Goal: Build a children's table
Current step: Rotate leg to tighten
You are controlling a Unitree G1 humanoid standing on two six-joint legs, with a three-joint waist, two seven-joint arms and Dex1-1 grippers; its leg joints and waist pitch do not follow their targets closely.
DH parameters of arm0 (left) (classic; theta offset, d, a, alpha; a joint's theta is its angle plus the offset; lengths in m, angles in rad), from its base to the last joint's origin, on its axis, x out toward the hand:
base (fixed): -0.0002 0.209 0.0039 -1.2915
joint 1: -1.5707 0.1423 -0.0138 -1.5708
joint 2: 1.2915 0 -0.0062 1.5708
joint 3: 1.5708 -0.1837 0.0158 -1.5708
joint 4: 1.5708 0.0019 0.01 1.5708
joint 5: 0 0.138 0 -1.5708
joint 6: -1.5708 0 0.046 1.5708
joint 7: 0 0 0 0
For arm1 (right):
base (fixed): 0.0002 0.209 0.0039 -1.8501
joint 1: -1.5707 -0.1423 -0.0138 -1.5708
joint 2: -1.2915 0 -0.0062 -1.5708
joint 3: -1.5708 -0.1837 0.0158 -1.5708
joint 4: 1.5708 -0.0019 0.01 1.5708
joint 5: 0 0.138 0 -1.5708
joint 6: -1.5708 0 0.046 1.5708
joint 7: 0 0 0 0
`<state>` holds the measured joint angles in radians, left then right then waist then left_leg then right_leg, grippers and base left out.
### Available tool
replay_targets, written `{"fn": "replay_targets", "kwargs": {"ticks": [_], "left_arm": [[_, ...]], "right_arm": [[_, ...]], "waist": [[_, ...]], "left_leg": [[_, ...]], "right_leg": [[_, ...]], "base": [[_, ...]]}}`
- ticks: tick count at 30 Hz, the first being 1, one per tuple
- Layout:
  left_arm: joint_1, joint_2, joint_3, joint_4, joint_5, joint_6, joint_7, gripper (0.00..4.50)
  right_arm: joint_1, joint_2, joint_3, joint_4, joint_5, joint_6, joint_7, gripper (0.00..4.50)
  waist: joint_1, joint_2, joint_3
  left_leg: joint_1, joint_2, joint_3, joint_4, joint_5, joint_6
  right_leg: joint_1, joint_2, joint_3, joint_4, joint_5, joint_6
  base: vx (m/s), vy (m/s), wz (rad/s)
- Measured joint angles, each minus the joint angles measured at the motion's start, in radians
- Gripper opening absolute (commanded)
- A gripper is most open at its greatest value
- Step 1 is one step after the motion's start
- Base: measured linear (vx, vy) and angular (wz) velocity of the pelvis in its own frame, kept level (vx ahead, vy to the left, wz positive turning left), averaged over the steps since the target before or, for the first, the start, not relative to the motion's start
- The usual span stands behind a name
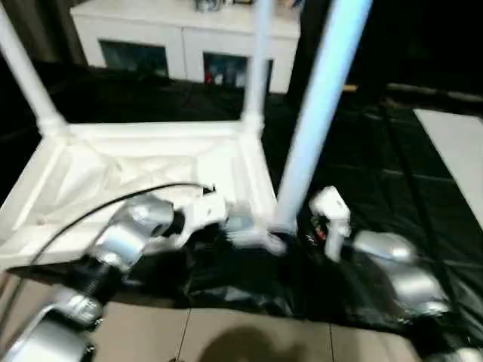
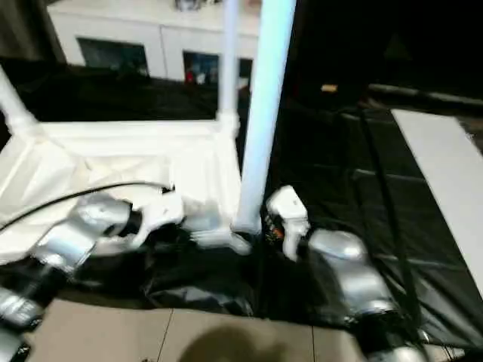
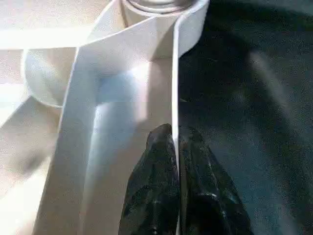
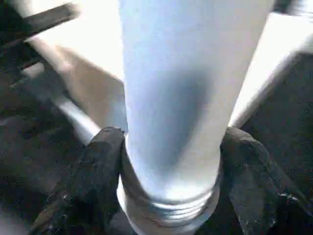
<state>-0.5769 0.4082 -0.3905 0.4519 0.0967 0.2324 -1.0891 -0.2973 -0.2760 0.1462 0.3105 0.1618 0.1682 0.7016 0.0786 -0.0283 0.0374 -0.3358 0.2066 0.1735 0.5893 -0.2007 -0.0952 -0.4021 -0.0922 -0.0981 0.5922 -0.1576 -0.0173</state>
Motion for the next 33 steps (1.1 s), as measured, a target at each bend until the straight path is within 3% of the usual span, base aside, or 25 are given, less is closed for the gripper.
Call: {"fn": "replay_targets", "kwargs": {"ticks": [7,10,12,14,15,18,21,23,26,29,33], "left_arm": [[-0.056,-0.182,0.040,0.101,0.016,0.133,0.242,0.00],[-0.087,-0.250,0.053,0.162,0.019,0.166,0.328,0.00],[-0.106,-0.298,0.068,0.205,0.026,0.176,0.387,0.00],[-0.107,-0.306,0.068,0.208,0.029,0.175,0.398,0.00],[-0.107,-0.306,0.067,0.209,0.031,0.172,0.398,0.00],[-0.107,-0.295,0.065,0.209,0.038,0.151,0.401,0.00],[-0.122,-0.279,0.073,0.226,0.046,0.137,0.428,0.00],[-0.133,-0.276,0.079,0.238,0.049,0.127,0.432,0.00],[-0.135,-0.268,0.077,0.238,0.053,0.113,0.421,0.00],[-0.135,-0.258,0.067,0.233,0.054,0.100,0.396,0.00],[-0.122,-0.207,0.041,0.201,0.049,0.050,0.302,0.00]], "right_arm": [[-0.099,0.217,-0.103,0.148,-0.047,0.031,-0.438,2.65],[-0.149,0.265,-0.128,0.226,-0.064,0.016,-0.576,2.65],[-0.191,0.281,-0.140,0.290,-0.091,-0.002,-0.647,2.65],[-0.195,0.288,-0.159,0.306,-0.082,-0.023,-0.643,2.65],[-0.194,0.291,-0.169,0.308,-0.080,-0.029,-0.635,3.21],[-0.183,0.294,-0.181,0.301,-0.062,-0.055,-0.590,3.35],[-0.176,0.308,-0.167,0.298,-0.047,-0.070,-0.553,3.68],[-0.167,0.302,-0.151,0.286,-0.048,-0.071,-0.538,3.80],[-0.142,0.264,-0.137,0.239,-0.053,-0.067,-0.507,4.20],[-0.114,0.221,-0.117,0.190,-0.060,-0.050,-0.454,4.32],[-0.047,0.075,-0.095,0.079,-0.058,-0.021,-0.297,4.32]], "waist": [[-0.037,0.001,0.001],[-0.047,0.011,0.004],[-0.053,0.017,0.006],[-0.059,0.021,0.008],[-0.062,0.021,0.009],[-0.069,0.020,0.010],[-0.081,0.023,0.012],[-0.084,0.023,0.012],[-0.074,0.023,0.012],[-0.067,0.021,0.013],[-0.044,0.021,0.013]], "left_leg": [[-0.001,0.000,-0.009,0.001,0.000,0.000],[0.002,0.001,-0.019,-0.002,-0.001,0.003],[0.003,0.002,-0.027,-0.002,-0.003,0.005],[0.003,0.002,-0.029,-0.002,-0.004,0.007],[0.004,0.000,-0.029,-0.003,-0.004,0.007],[0.003,-0.002,-0.026,-0.004,-0.005,0.009],[-0.007,-0.001,-0.031,-0.003,-0.005,0.008],[-0.012,-0.001,-0.031,-0.003,-0.005,0.009],[-0.015,-0.001,-0.026,-0.003,-0.005,0.009],[-0.013,-0.002,-0.020,-0.003,-0.005,0.008],[-0.014,0.000,-0.016,-0.003,-0.004,0.008]], "right_leg": [[0.007,-0.001,-0.016,-0.025,0.000,0.001],[0.024,-0.002,-0.034,-0.053,-0.001,0.001],[0.039,-0.006,-0.054,-0.073,-0.001,0.002],[0.046,-0.006,-0.056,-0.080,-0.001,0.002],[0.046,-0.006,-0.054,-0.079,-0.001,0.002],[0.041,-0.014,-0.060,-0.079,-0.001,0.002],[0.035,-0.021,-0.078,-0.081,-0.001,0.002],[0.030,-0.021,-0.077,-0.081,-0.001,0.002],[0.022,-0.021,-0.068,-0.071,0.000,0.001],[0.018,-0.020,-0.056,-0.055,0.000,0.001],[0.013,-0.020,-0.051,-0.041,0.009,0.000]], "base": [[-0.008,0.002,-0.01],[0.000,0.000,0.00],[0.000,0.000,0.00],[0.000,0.000,0.00],[0.000,0.000,0.00],[0.000,0.000,0.00],[0.000,0.000,0.00],[0.000,0.000,0.00],[0.000,0.000,0.00],[0.000,0.000,0.00],[0.000,0.000,0.00]]}}
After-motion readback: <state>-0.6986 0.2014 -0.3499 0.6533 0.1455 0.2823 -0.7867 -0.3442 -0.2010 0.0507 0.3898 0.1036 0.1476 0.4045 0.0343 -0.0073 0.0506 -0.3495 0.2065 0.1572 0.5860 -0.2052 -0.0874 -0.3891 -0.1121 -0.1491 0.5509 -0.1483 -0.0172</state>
